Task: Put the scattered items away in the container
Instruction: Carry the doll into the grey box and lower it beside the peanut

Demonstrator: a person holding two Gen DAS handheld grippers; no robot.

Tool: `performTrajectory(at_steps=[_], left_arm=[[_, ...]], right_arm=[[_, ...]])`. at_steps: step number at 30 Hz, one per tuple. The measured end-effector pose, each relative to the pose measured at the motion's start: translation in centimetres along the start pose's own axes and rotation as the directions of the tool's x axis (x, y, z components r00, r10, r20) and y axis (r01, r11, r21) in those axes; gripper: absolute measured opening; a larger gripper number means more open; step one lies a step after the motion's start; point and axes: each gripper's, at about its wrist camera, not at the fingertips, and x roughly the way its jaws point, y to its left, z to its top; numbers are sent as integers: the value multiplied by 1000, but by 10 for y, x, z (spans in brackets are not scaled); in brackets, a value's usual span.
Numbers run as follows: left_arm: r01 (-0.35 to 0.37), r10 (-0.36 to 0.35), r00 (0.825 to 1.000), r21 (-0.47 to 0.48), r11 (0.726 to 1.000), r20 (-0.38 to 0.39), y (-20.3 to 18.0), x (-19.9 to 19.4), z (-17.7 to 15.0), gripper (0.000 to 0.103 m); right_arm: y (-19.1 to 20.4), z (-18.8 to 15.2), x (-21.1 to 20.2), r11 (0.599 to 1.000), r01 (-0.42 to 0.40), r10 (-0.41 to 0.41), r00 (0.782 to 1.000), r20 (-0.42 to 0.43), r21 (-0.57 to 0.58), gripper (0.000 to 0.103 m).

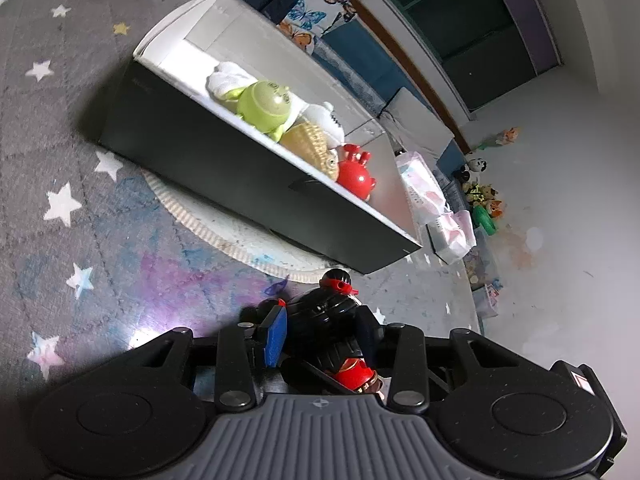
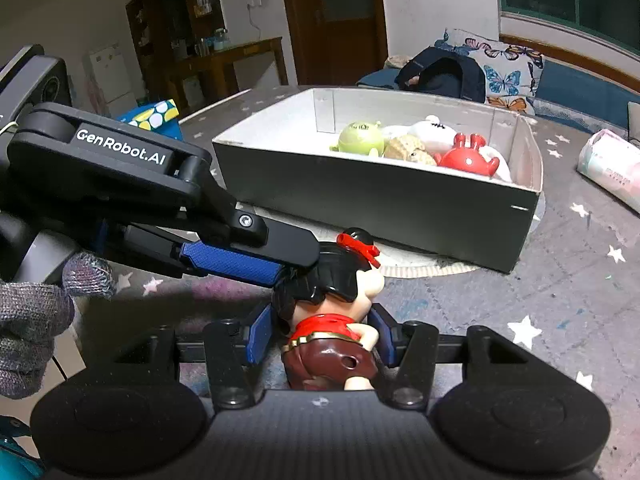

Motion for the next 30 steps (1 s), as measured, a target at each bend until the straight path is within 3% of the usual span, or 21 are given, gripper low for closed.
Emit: performTrajectory(at_steps=[9,17,24,30], left_arm=[[37,-39,997,40,999,61,-24,-21,11,40],[63,-78,984,99,993,158,-52,-38,52,40],[57,-84,974,131,990,212,-59,-31,102,40],[35,-56,977,107,994,204,-42,-8,128,40]], right_arm=[[4,22,-22,1000,14,-13,998,69,-19,53],[5,73,-32,996,48,-35,987,159,-78,53],[-9,125,-10,995,53,-35,978,205,-85,52],[-23,144,25,997,41,-30,985,172,-61,52]])
